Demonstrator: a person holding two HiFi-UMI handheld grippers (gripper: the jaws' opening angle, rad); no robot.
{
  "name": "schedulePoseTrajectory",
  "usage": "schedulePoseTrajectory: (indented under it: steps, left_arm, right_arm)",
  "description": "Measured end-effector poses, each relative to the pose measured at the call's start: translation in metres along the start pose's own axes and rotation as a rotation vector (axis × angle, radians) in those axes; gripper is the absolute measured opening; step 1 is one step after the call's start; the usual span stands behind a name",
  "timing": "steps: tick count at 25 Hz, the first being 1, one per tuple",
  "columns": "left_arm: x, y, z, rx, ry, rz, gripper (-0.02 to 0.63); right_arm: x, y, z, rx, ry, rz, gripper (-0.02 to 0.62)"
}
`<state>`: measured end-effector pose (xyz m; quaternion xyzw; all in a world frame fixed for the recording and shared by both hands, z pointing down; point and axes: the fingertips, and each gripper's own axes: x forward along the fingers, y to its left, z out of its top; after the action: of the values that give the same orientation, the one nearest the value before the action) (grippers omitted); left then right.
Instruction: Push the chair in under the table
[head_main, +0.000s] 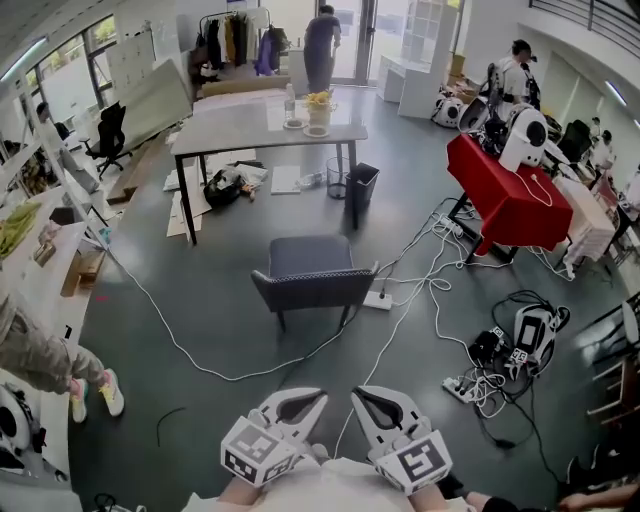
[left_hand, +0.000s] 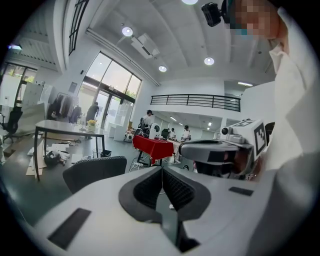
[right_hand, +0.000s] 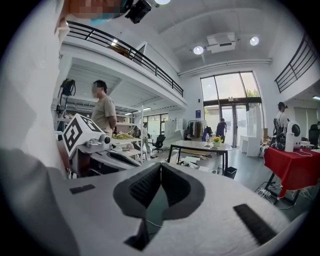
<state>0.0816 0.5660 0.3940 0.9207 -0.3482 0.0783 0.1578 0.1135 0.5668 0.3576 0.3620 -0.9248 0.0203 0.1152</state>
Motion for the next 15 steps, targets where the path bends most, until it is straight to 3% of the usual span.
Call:
schedulePoseTrajectory:
  steps: [10,15]
  left_arm:
    - [0.027,0.013,-0.006,-0.084,-0.003,0.041,0.015]
    - [0.039,0.034,-0.002,-0.075,0.02,0.056,0.015]
  right_arm:
    - [0.006,-0.037,-0.012,0.027,-0.017,0.017,0.003]
    - [0.025,-0.043,-0.018,0.036,0.008,0.048,0.003]
